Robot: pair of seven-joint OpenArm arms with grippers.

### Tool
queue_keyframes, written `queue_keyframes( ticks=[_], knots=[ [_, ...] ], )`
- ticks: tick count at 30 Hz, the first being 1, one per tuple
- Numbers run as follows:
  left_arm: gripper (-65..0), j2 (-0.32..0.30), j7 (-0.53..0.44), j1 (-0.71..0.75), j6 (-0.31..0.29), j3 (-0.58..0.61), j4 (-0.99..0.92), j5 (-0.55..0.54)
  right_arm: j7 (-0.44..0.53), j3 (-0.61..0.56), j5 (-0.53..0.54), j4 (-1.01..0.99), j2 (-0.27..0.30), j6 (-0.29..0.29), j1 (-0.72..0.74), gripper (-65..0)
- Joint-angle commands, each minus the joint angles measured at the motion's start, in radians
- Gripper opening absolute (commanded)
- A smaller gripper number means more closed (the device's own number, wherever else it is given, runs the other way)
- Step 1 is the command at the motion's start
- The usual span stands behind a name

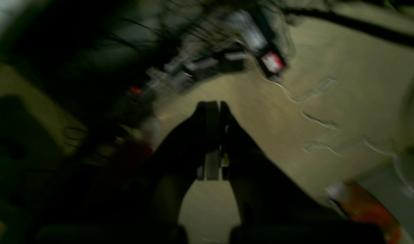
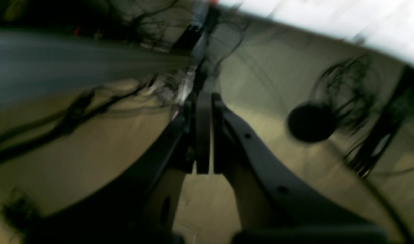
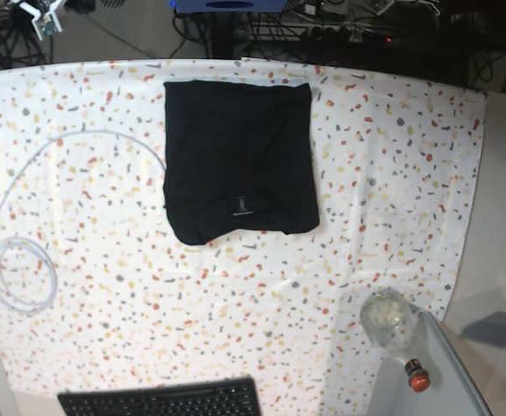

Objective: Layout the t-shirt on the table in an organized manner, then fold the t-shirt properly

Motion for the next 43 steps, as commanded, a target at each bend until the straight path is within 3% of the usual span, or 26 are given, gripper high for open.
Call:
queue_keyframes(
  ticks=[1,4,7,9,10,12,14,16,19,22,24,27,37,43],
  knots=[
    [-65.0,0.018,-0.009,0.007,0.008,0.002,-0.029,-0.001,0.011,-0.012,-0.002,-0.051,0.008,-0.009,0.005,-65.0],
    [-65.0,0.058,-0.089,-0.051,0.008,0.036,-0.228,0.001,0.011,-0.129,-0.002,-0.275,0.015,-0.009,0.117,-65.0],
    [-65.0,0.069,-0.305,-0.148,0.01,0.128,-0.549,0.008,0.018,-0.275,0.015,-0.482,0.066,-0.009,0.255,-65.0],
    [-65.0,0.07,-0.457,-0.229,0.022,0.207,-0.797,0.001,0.018,-0.354,0.095,-0.616,0.088,-0.009,0.347,-65.0],
    [-65.0,0.072,-0.534,-0.277,0.044,0.242,-0.92,-0.001,0.018,-0.388,0.136,-0.685,0.088,-0.007,0.396,-65.0],
    [-65.0,0.086,-0.715,-0.393,0.148,0.315,-1.233,-0.002,0.021,-0.46,0.196,-0.852,0.075,0.019,0.501,-65.0],
    [-65.0,0.107,-0.903,-0.527,0.254,0.355,-1.571,-0.002,0.07,-0.509,0.222,-1.049,0.019,0.111,0.6,-65.0],
    [-65.0,0.129,-1.098,-0.657,0.32,0.366,-1.881,-0.002,0.188,-0.514,0.224,-1.308,-0.064,0.206,0.689,-65.0],
    [-65.0,0.132,-1.262,-0.736,0.324,0.365,-1.934,-0.002,0.45,-0.52,0.224,-1.675,-0.198,0.26,0.798,-65.0],
    [-65.0,0.11,-1.223,-0.751,0.324,0.363,-1.934,-0.002,0.733,-0.523,0.222,-1.893,-0.302,0.26,0.843,-65.0],
    [-65.0,0.104,-1.126,-0.754,0.324,0.363,-1.871,-0.002,0.818,-0.525,0.205,-1.903,-0.319,0.26,0.838,-65.0],
    [-65.0,0.099,-1.055,-0.754,0.324,0.365,-1.818,-0.002,0.826,-0.516,0.21,-1.9,-0.325,0.258,0.829,-65.0],
    [-65.0,0.082,-1.058,-0.748,0.324,0.365,-1.815,-0.002,0.831,-0.514,0.211,-1.843,-0.325,0.255,0.838,-65.0],
    [-65.0,0.104,-1.055,-0.757,0.324,0.372,-1.813,0.008,0.831,-0.516,0.208,-1.784,-0.321,0.137,0.838,-65.0]
  ],
)
